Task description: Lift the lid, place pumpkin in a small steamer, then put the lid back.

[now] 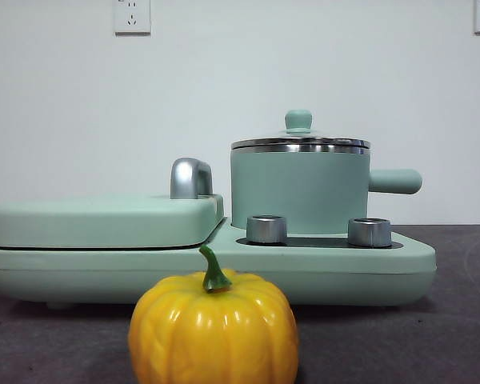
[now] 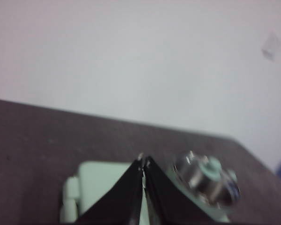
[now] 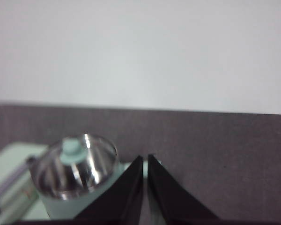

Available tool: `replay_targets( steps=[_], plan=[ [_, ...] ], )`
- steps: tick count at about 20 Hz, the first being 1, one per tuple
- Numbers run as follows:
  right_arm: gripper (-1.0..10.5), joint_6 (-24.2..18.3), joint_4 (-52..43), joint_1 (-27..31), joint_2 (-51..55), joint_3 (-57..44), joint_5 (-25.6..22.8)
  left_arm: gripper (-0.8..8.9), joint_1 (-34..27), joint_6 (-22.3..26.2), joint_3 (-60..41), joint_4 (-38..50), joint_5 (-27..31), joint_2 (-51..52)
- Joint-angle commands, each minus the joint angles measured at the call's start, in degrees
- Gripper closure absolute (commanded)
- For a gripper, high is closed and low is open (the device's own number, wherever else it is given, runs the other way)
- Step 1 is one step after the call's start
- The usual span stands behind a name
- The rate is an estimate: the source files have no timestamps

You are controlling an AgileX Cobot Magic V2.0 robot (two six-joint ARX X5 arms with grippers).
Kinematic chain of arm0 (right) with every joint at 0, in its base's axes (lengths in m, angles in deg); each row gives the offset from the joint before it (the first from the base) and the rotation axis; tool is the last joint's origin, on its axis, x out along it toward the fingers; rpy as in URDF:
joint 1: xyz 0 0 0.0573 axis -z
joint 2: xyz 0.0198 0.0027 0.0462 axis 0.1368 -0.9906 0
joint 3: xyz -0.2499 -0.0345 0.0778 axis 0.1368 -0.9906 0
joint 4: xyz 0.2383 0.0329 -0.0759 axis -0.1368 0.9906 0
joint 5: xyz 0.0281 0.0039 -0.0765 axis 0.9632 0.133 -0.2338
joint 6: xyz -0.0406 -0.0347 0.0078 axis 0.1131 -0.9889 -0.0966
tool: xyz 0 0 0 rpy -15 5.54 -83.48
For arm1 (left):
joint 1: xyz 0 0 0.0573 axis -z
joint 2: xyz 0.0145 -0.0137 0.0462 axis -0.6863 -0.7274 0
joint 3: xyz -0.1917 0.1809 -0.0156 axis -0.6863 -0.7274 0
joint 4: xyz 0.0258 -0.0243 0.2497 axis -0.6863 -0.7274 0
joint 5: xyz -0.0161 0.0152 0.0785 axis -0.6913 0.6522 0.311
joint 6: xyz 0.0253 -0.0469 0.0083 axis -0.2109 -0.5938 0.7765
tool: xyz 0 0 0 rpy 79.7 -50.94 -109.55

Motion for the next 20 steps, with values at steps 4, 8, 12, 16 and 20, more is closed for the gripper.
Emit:
replay_targets(
  steps=[4, 8, 12, 16, 20],
  plan=[
    [9.3, -12.17, 3.65, -0.02, -4.00, 2.95, 5.09, 8.04, 0.02, 15.04, 5.66, -5.42, -3.82, -7.32],
    [9.3, -15.61, 5.86, -0.90, -4.96, 3.04, 7.74, 8.04, 0.44, 23.65, 7.58, -8.11, -6.08, -11.30],
    [9.3, -19.82, 8.17, -2.69, -5.46, 3.02, 8.07, 8.05, 2.47, 30.23, 7.87, -8.28, -7.19, -13.44],
    [9.3, -22.60, 10.32, -4.81, -5.90, 3.02, 7.52, 8.06, 5.51, 35.85, 7.87, -8.68, -7.19, -15.08],
    [9.3, -26.38, 12.31, -6.88, -6.60, 3.04, 6.36, 8.07, 8.09, 41.99, 7.87, -9.05, -7.17, -16.31]
  ],
)
